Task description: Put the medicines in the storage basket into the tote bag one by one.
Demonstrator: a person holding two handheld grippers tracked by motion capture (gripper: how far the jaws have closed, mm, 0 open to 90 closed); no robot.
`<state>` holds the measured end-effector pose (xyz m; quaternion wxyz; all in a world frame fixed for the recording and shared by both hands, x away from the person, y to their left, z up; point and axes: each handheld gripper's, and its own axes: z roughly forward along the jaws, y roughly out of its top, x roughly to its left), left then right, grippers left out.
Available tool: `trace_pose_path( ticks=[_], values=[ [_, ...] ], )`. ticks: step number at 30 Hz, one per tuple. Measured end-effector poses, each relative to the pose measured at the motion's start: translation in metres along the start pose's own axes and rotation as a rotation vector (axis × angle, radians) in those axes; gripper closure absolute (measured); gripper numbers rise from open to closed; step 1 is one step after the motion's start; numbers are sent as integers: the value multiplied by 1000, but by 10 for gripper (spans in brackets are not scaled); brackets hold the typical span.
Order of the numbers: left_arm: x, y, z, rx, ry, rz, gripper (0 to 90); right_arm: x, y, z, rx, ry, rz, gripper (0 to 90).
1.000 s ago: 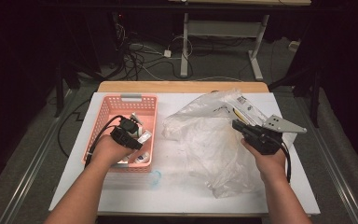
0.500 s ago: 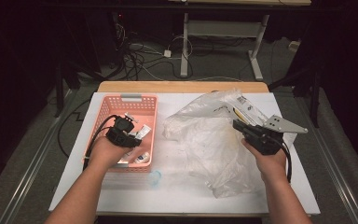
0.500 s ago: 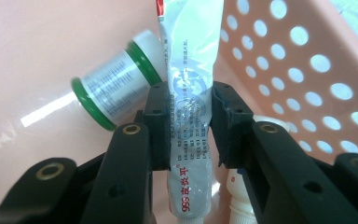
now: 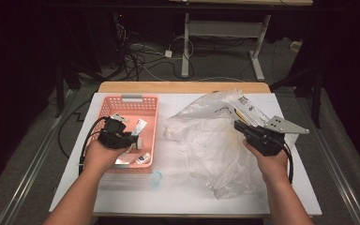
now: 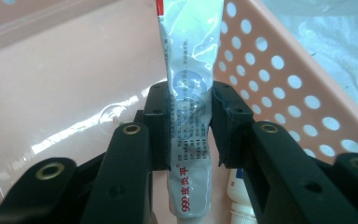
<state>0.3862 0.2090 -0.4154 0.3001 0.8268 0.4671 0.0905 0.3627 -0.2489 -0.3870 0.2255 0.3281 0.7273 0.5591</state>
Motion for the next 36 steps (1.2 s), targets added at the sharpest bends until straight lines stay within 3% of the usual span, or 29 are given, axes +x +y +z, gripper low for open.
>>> trace_pose_path(
  ticks=[13,27,36],
  values=[
    [-18,-16,-16,-172,-40,4,683,1,-2,1,8,-3,4,900],
    [-31,-26,-20,-284,-59,13,683,0,-4,1,7,-1,-3,900],
    [-42,-26,-26,-324,-94,35,683,0,-3,0,0,-3,2,900]
  ],
)
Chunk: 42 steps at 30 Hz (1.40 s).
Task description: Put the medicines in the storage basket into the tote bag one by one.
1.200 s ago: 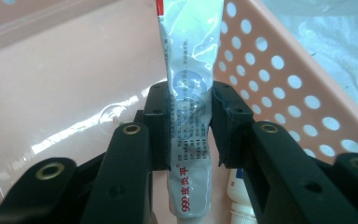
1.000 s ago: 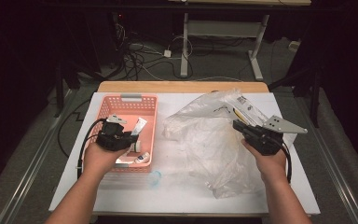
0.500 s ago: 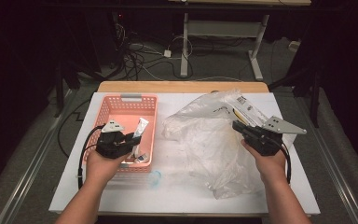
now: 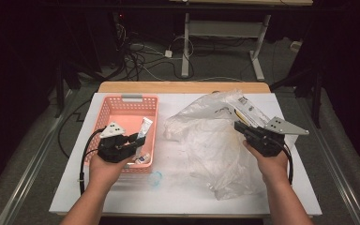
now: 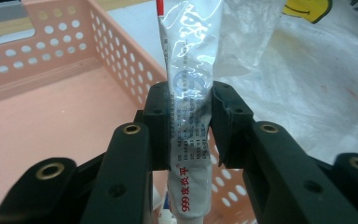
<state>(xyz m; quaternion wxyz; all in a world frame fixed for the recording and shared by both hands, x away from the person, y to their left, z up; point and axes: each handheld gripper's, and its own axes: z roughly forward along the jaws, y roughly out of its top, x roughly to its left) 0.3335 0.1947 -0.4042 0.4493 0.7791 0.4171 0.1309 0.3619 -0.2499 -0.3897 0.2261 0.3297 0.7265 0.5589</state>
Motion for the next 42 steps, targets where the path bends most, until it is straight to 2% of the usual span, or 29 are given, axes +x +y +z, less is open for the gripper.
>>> trace_pose_path(
  ticks=[9,17,26,30,42],
  values=[
    [-14,4,-2,-32,-43,18,683,0,2,-2,-7,5,-3,900],
    [-39,8,2,-40,-90,64,683,4,4,-3,-14,9,-6,900],
    [-65,9,17,-32,-148,109,682,6,6,-5,-23,9,-20,900],
    [-74,9,24,-27,-169,124,683,7,7,-5,-24,13,-13,900],
    [-90,9,48,2,-198,152,682,9,8,-6,-30,18,-12,900]
  ],
)
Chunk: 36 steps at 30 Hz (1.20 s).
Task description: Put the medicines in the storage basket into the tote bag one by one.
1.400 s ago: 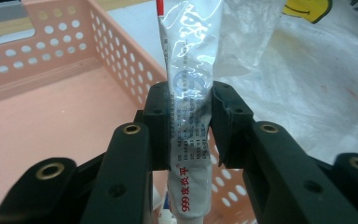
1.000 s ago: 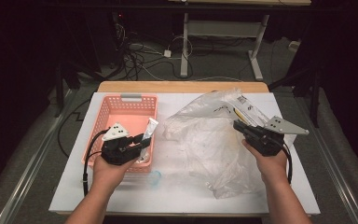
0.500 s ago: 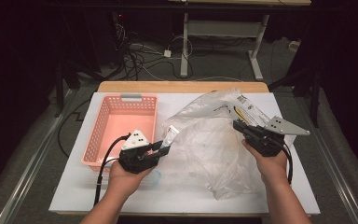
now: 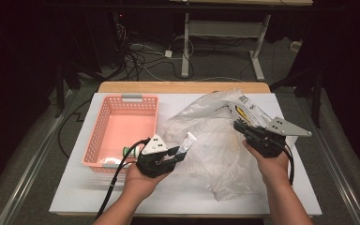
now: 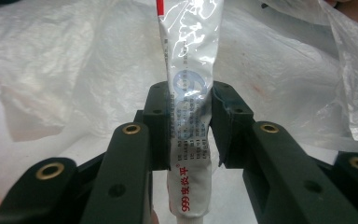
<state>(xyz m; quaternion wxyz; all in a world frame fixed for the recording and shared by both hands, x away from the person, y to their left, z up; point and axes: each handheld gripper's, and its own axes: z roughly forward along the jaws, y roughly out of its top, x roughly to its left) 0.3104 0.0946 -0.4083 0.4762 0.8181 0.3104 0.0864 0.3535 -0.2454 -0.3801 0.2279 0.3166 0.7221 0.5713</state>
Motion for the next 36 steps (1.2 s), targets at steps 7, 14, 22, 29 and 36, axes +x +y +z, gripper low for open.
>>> trace_pose_path(
  ticks=[7,14,22,29,36],
  values=[
    [-4,0,19,20,-14,4,682,1,0,1,3,3,-5,900],
    [-5,2,39,30,-21,-4,682,0,0,1,-2,1,-3,900],
    [-5,6,56,47,-24,-10,682,0,0,1,3,6,-6,900],
    [-2,9,70,68,-16,-14,682,-1,0,1,-5,4,-5,900],
    [3,15,83,78,-1,-23,682,-1,0,2,-5,5,-5,900]
  ],
)
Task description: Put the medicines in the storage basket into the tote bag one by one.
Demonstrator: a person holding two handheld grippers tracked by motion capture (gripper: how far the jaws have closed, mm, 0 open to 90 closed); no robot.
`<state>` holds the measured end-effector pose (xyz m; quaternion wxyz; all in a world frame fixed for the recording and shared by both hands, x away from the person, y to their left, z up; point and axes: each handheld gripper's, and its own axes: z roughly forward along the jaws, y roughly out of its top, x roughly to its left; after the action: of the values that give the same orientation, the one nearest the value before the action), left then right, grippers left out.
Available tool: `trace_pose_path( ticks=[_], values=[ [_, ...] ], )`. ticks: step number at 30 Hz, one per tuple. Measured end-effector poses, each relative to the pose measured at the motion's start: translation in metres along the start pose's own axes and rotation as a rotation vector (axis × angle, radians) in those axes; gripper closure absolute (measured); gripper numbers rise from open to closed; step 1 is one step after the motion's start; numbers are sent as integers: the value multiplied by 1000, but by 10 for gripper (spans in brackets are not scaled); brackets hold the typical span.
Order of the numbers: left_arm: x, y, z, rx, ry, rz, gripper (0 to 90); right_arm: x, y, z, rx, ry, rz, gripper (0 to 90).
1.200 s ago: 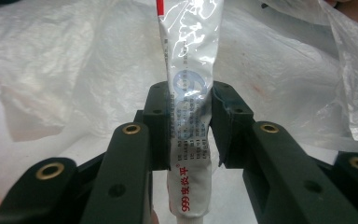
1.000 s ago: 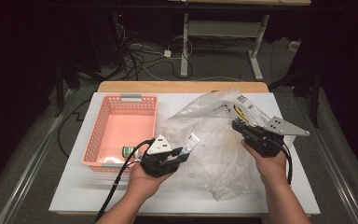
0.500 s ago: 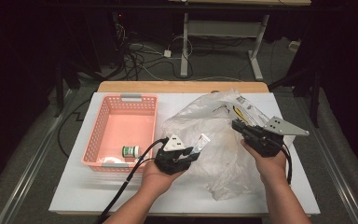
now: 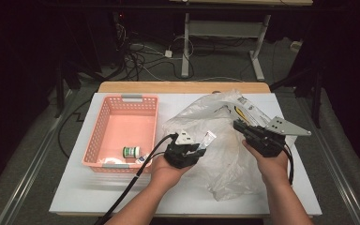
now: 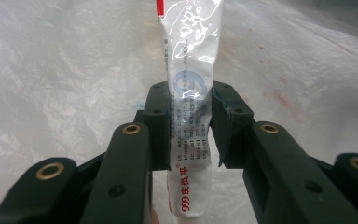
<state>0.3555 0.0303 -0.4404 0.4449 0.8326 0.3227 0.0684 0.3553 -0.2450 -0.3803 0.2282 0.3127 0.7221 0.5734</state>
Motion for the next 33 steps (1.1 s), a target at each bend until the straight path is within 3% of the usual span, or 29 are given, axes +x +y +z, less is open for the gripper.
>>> trace_pose_path(
  ticks=[11,29,33],
  values=[
    [1,12,19,0,35,12,682,-1,0,1,-1,4,6,900],
    [4,23,55,3,55,6,681,-1,0,1,-6,12,1,900],
    [4,24,63,-1,42,12,681,0,0,1,-4,18,7,900]
  ],
)
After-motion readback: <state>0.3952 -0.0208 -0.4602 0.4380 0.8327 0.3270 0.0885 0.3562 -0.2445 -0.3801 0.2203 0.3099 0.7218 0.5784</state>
